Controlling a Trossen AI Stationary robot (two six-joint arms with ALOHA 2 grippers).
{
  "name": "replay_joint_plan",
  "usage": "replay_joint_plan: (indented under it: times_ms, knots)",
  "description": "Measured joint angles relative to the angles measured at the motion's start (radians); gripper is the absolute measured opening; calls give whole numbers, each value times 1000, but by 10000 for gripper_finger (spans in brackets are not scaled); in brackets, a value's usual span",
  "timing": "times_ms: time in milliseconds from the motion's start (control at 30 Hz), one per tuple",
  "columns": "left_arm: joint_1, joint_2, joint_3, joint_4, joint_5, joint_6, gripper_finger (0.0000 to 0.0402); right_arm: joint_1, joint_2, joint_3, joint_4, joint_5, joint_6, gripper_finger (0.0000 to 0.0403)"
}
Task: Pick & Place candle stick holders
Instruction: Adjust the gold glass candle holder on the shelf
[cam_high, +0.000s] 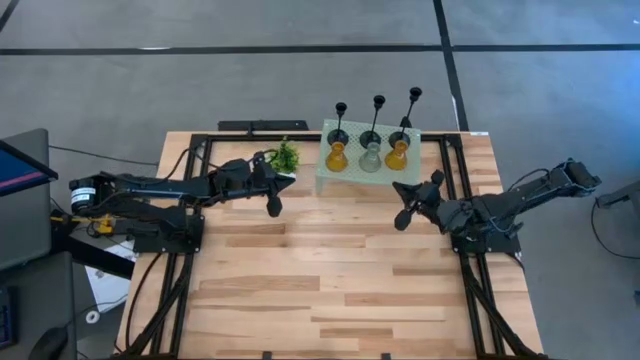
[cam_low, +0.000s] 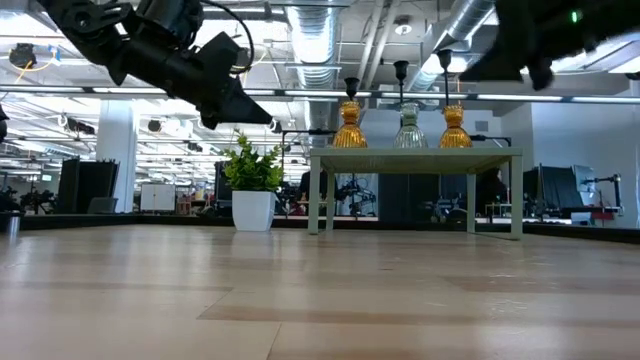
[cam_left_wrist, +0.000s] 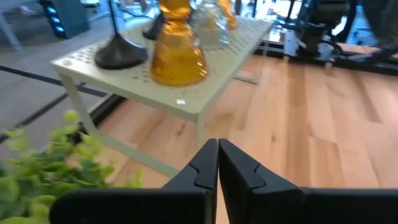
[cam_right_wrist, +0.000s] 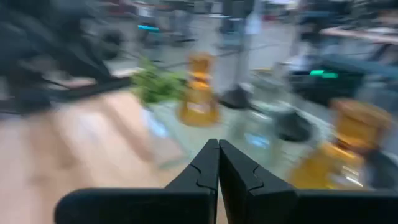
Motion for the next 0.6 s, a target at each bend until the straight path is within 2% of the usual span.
replay_joint_plan:
  times_ms: [133, 233, 367, 500, 600]
  knots:
    - [-1, 1, -15, 6, 48, -1, 12, -20, 0, 103, -7, -209, -116, 0]
    - [-1, 0, -22, 18, 59, -1, 12, -13, 0, 207, -56, -283, -224, 0]
    - [-1, 0, -23, 39, 59, -1, 12, 7, 1, 414, -358, -306, -259, 0]
    - [-1, 0, -23, 40, 59, -1, 12, 19, 21, 661, -724, -306, -171, 0]
    - [-1, 0, -23, 43, 59, 0, 12, 14, 36, 828, -914, -306, -117, 0]
